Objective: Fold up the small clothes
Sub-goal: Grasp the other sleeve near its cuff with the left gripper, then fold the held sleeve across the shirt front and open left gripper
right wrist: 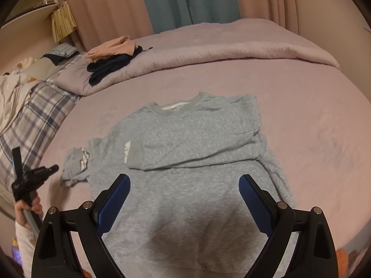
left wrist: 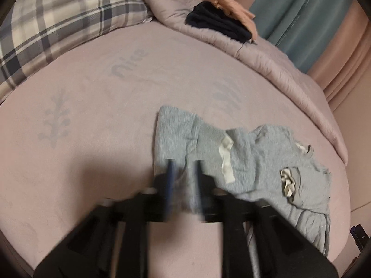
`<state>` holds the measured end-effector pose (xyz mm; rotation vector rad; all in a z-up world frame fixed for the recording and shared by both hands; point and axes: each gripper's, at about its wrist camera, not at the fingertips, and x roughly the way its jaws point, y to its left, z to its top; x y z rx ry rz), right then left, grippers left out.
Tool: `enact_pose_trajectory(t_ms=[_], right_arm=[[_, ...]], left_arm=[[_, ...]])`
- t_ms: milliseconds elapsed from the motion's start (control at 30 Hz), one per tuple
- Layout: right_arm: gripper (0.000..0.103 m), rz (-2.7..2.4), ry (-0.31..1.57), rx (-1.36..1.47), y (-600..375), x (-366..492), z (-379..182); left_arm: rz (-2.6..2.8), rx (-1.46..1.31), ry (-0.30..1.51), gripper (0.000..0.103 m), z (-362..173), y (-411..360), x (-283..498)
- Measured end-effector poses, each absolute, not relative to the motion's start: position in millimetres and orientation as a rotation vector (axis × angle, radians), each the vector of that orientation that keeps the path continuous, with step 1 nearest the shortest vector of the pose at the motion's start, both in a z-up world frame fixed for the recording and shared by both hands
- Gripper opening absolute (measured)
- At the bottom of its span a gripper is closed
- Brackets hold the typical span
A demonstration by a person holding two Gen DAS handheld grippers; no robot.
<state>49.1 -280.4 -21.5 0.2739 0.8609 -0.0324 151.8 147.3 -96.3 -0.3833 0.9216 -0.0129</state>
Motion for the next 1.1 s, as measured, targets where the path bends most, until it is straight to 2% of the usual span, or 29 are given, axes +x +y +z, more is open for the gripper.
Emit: enact_pose_trajectory(t_ms=[33,67,333,433,600,800,900,967,1033,1100], right_arm=[[0.095,-0.03,0.862,0.274,-279,49,-22],[0.095,-0.028,0.863,0.273,-279,49,-22],[0.095,-0.038,0.875,0.253,-278,48,-24],[0.095,-0.038,0.871,0.258,-278,46,-25],[0.095,-0.039,0.883,0.262,-278,46,-28],[0.095,-0.038,0.899,0.268,-278,47,-32],[0.095,-0.033,0.905,0.268,-277,47,-35],[0.095,-0.03,0.907,0.267,-276,47,-35],[0.095,-0.031,0.908,0.269,-277,47,-36],[0.095,-0.034,0.91,0.273,-278,47,-36]], left_arm=[[0.002,-0.401,0.935,0.059,-99,149,152],[0.017,-0.424,0.938,0.065,-101,152,150],[-0.014,-0.321,0.937,0.064,-109,130,152],[-0.09,-0.262,0.961,0.058,-111,112,160],[-0.1,-0.077,1.01,0.058,-128,85,171],[-0.051,-0.024,1.038,0.061,-145,88,180],[-0.02,-0.023,1.02,0.055,-148,91,182],[0.016,-0.03,1.008,0.036,-148,93,185],[0.049,-0.086,1.005,0.024,-146,102,187],[0.046,-0.161,0.995,0.02,-143,114,188]])
